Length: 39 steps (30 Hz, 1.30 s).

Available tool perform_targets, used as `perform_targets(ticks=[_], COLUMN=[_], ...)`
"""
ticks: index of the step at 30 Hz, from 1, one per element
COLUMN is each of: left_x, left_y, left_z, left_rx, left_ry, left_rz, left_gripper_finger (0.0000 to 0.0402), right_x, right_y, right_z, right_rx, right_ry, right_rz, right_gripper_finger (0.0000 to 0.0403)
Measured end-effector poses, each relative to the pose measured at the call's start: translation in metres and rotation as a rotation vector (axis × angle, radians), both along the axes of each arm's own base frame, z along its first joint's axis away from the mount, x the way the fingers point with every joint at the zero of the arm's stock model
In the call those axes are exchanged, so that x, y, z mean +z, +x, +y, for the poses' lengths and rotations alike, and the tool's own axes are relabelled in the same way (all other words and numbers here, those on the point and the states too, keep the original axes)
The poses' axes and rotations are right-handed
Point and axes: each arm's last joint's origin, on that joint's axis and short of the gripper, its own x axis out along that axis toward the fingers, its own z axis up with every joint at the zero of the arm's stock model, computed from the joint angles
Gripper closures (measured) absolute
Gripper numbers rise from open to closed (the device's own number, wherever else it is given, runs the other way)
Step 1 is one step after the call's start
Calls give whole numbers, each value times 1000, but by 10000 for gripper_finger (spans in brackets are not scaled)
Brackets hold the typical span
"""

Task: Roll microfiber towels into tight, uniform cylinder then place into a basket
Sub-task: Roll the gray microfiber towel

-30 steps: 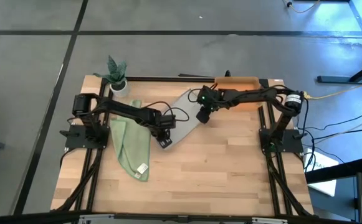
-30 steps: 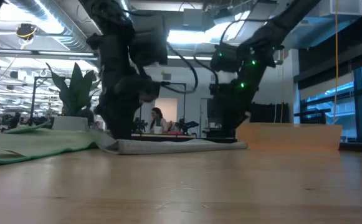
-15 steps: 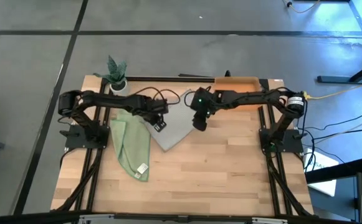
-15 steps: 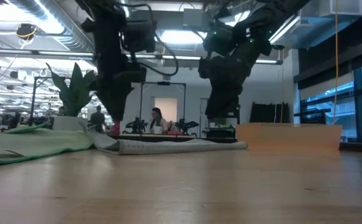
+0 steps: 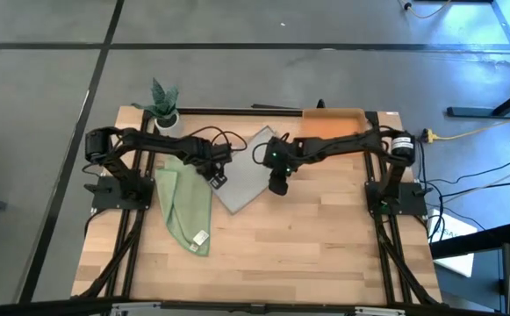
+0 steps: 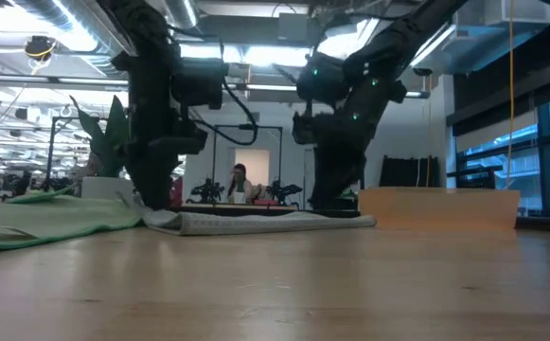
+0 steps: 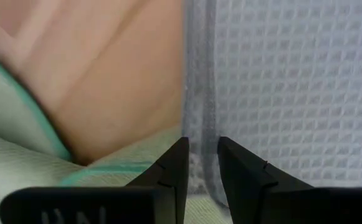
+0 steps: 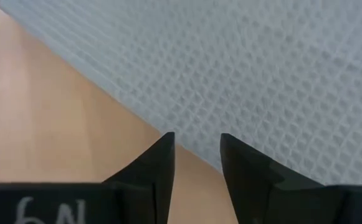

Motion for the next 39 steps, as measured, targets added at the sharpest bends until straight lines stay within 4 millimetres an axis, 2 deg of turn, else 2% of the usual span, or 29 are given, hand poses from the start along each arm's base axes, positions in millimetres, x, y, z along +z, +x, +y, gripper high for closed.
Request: perform_targets(ticks=[8, 27, 33, 39], left_x=[-1, 2, 5, 16], left_y=[5, 23, 23, 15], left_z=[-14, -60, -63, -55], left_rx=[-57, -188, -157, -124], left_ry=[-99, -179, -189, -185], left_rz=[-48, -177, -191, -191], left_gripper_finger=[322, 321, 321, 321], right_x=[-19, -21, -13, 11], right_y=[0, -6, -4, 2], right_z=[-12, -52, -55, -57], right_rx=[-33, -179, -180, -130], right_ry=[-6, -99, -79, -65], right_rz=[52, 27, 73, 143], right_gripper_finger=[273, 273, 273, 273])
